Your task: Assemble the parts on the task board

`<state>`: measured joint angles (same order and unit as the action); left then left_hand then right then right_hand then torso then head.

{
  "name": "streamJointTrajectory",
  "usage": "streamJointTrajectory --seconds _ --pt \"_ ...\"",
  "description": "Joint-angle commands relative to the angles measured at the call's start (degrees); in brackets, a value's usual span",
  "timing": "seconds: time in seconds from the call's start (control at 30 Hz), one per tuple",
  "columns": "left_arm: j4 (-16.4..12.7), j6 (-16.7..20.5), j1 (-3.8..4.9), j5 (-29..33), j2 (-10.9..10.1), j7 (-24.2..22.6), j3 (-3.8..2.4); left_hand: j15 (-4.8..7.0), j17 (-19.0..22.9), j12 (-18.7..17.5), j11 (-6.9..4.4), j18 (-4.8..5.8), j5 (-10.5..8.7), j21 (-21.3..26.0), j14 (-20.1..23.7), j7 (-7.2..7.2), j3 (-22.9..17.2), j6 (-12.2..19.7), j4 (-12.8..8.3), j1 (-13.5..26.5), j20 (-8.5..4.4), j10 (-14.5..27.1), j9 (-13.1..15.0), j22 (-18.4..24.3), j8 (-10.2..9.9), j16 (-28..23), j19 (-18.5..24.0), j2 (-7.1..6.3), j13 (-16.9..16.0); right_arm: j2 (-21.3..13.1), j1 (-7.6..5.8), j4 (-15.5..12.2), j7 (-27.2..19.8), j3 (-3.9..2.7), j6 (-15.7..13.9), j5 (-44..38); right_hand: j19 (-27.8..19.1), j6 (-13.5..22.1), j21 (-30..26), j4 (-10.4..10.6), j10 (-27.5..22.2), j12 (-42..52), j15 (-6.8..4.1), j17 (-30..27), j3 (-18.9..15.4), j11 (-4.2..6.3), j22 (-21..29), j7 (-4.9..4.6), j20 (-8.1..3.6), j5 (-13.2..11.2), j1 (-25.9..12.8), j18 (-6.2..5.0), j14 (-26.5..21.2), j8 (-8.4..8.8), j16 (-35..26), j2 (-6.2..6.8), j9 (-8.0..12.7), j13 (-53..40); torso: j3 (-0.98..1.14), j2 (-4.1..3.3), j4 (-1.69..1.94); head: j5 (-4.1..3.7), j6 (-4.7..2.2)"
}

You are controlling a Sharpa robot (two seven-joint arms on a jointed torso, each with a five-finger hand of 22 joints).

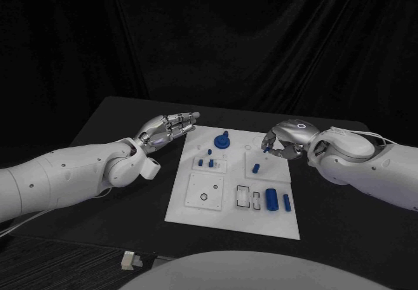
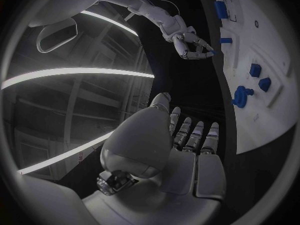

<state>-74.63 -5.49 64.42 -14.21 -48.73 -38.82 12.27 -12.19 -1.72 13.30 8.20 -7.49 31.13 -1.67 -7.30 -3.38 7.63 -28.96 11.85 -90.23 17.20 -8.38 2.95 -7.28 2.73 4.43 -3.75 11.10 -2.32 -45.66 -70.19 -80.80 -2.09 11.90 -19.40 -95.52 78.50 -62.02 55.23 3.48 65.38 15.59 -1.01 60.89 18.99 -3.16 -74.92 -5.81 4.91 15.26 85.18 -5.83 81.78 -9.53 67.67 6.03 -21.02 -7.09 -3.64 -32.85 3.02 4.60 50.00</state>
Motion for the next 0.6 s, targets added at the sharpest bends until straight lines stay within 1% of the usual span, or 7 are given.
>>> streamJointTrajectory --seconds 0.03,0.17,0.3,0.4,0.53,0.6 --pt "0.0 -0.8 -0.09 0.5 0.0 -9.4 -0.06 -0.12 0.0 0.3 0.51 0.86 0.23 -0.3 -0.4 -0.12 -0.3 0.4 -0.1 -0.3 -0.18 0.0 0.0 -0.1 0.2 0.3 -0.4 -0.09 -0.1 -0.4 -0.5 -1.9 2.2 -0.02 0.8 -0.1 -0.4 -0.8 -0.3 0.3 0.1 -0.2 0.0 -0.3 0.0 -0.19 -6.6 -0.85 0.02 -0.3 -0.6 -0.51 -0.6 -0.18 -0.4 -0.22 -0.1 0.1 0.0 0.0 0.0 -0.02 0.0" --pt "-0.1 -0.8 -0.11 0.5 0.0 -9.4 -0.06 -0.18 -0.1 0.3 0.57 0.92 0.23 -0.3 -0.4 -0.11 -0.4 0.4 -0.1 -0.2 -0.18 0.0 0.0 -0.1 0.2 0.3 -0.4 -0.1 -0.1 -0.4 -0.84 -4.2 2.3 -0.02 1.6 -0.1 -0.4 -0.8 -0.3 0.3 0.1 -0.2 0.0 -0.3 0.0 -0.19 -6.6 -0.85 0.02 -0.3 -0.6 -0.52 -0.7 -0.18 -0.4 -0.22 -0.1 0.1 -0.02 0.05 0.01 0.15 0.0" --pt "-0.1 -0.8 -0.11 0.5 -0.1 -9.3 -0.06 -0.24 -0.1 0.4 0.63 1.0 0.25 -0.3 -0.5 -0.12 -0.4 0.3 -0.1 -0.2 -0.18 0.0 0.0 -0.1 0.2 0.4 -0.5 -0.12 -0.1 0.3 -0.92 -5.5 2.1 -0.02 2.3 -0.1 -0.6 -0.6 -0.7 0.2 -0.1 -0.4 0.01 -0.5 0.2 -0.23 -6.5 -0.89 0.04 -0.4 -0.5 -0.57 -0.8 0.07 -0.6 -0.17 0.0 0.1 -0.03 0.04 0.04 0.27 0.0" --pt "-0.1 -0.7 -0.11 0.5 -0.1 -9.2 -0.06 -0.32 -0.1 0.5 0.7 1.12 0.28 -0.2 -0.5 -0.14 -0.5 0.3 -0.2 -0.2 -0.18 -0.1 0.0 0.4 0.2 0.4 -0.2 -0.14 -0.1 1.2 -0.93 -6.0 1.9 -0.02 2.7 -0.6 -0.7 -0.4 -1.1 0.2 -0.2 -0.6 0.04 -0.8 0.4 -0.28 -6.4 -0.95 0.06 -0.3 -0.4 -0.63 -0.9 0.24 -0.8 -0.18 0.1 0.2 -0.02 0.04 0.03 0.38 0.0" --pt "-0.1 -0.7 -0.11 0.5 -0.1 -9.1 -0.06 -0.36 -0.1 0.5 0.72 1.21 0.3 -0.2 -0.6 -0.16 -0.5 0.3 -0.2 -0.2 -0.18 -0.1 0.0 0.4 0.2 0.5 -0.2 -0.15 -0.1 3.2 -0.89 -6.2 1.5 -0.02 3.1 -2.2 -0.8 -0.4 -1.2 0.1 -0.2 -0.6 0.06 -0.9 0.5 -0.29 -6.4 -0.97 0.07 -0.3 -0.3 -0.65 -1.0 0.29 -0.9 -0.19 0.1 0.2 -0.02 0.06 0.01 0.52 0.0" --pt "-0.2 -0.7 -0.12 0.5 -0.2 -9.0 -0.06 -0.36 -0.1 0.5 0.73 1.22 0.31 -0.2 -0.6 -0.16 -0.5 0.3 -0.2 -0.2 -0.18 -0.1 0.0 0.3 0.2 0.5 -0.2 -0.16 -0.1 4.0 -0.85 -6.2 1.4 -0.02 3.3 -2.8 -0.8 -0.4 -1.2 0.1 -0.2 -0.7 0.06 -0.9 0.5 -0.31 -6.4 -1.0 0.08 -0.2 -0.2 -0.64 -1.0 0.34 -0.9 -0.17 0.1 0.2 -0.02 0.05 0.02 0.39 0.0"
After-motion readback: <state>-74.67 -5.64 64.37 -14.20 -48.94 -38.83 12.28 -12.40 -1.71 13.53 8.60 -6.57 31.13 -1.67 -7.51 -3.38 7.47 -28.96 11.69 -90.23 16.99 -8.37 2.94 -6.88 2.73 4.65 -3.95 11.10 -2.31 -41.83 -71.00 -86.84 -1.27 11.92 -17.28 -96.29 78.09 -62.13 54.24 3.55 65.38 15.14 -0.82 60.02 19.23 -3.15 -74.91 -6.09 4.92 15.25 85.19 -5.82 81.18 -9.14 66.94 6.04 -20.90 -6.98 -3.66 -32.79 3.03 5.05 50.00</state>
